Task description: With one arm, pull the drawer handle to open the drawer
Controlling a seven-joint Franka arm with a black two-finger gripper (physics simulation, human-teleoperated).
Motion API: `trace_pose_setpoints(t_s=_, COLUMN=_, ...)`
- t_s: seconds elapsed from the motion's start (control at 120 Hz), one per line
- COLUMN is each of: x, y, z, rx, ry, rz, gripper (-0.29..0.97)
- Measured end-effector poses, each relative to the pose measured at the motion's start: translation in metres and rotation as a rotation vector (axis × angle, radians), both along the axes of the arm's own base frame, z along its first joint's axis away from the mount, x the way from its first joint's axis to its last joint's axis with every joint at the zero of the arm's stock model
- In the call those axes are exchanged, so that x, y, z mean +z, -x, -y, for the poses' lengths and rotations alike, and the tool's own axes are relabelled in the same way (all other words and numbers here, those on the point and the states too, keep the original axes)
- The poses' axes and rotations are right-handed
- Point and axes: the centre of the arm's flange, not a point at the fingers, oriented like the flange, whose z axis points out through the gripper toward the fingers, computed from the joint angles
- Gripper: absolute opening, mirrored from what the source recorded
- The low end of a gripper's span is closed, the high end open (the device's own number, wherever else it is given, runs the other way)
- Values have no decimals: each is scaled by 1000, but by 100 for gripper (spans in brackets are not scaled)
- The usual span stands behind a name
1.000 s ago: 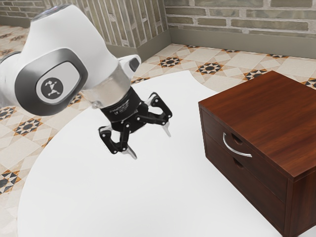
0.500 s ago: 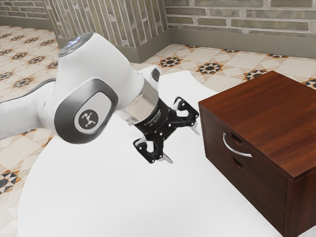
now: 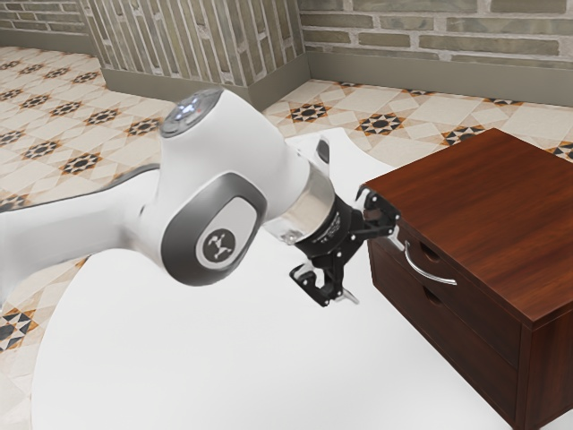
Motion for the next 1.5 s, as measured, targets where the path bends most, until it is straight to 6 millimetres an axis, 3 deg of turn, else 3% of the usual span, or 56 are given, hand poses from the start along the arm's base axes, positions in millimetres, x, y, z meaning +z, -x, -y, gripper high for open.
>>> trace_pose_setpoints(t_s=0.183, x=-12, y=-6, z=8, rx=8, ry=6, rz=-1, gripper=65)
trace_pose_setpoints(t_s=0.667, x=-16, y=-14, z=12, rx=22, ry=16, rz=16, gripper=65)
trace_pose_setpoints(t_s=1.308, x=-39, y=-22, z=18, rx=13, ry=5, rz=-6, gripper=64)
trace_pose_setpoints(t_s=1.5, x=-38, y=-20, z=18, rx=14, ry=6, rz=-5, gripper=59)
